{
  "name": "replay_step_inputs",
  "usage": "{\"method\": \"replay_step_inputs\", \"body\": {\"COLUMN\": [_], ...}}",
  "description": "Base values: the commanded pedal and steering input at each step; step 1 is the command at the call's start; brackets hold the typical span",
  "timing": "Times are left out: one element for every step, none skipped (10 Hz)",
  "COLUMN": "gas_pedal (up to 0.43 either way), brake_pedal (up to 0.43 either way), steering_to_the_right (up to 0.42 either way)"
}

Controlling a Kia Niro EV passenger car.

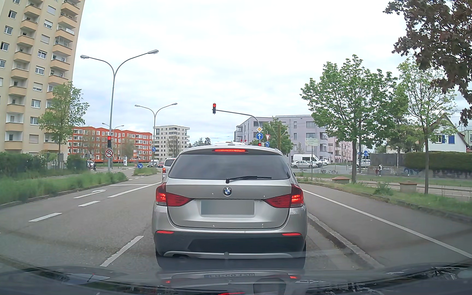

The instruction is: Follow the waypoints while adhering to traffic rules and regulations

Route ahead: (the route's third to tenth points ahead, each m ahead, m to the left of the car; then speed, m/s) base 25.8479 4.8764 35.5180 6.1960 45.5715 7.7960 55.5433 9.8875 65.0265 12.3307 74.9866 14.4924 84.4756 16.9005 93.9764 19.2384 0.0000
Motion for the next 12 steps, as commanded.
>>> {"method": "replay_step_inputs", "body": {"gas_pedal": [0.000,0.000,0.000,0.000,0.000,0.000,0.000,0.000,0.000,0.000,0.000,0.000], "brake_pedal": [0.250,0.244,0.250,0.244,0.244,0.244,0.244,0.250,0.244,0.250,0.244,0.250], "steering_to_the_right": [-0.010,-0.009,-0.010,-0.010,-0.009,-0.010,-0.010,-0.010,-0.010,-0.010,-0.009,-0.010]}}
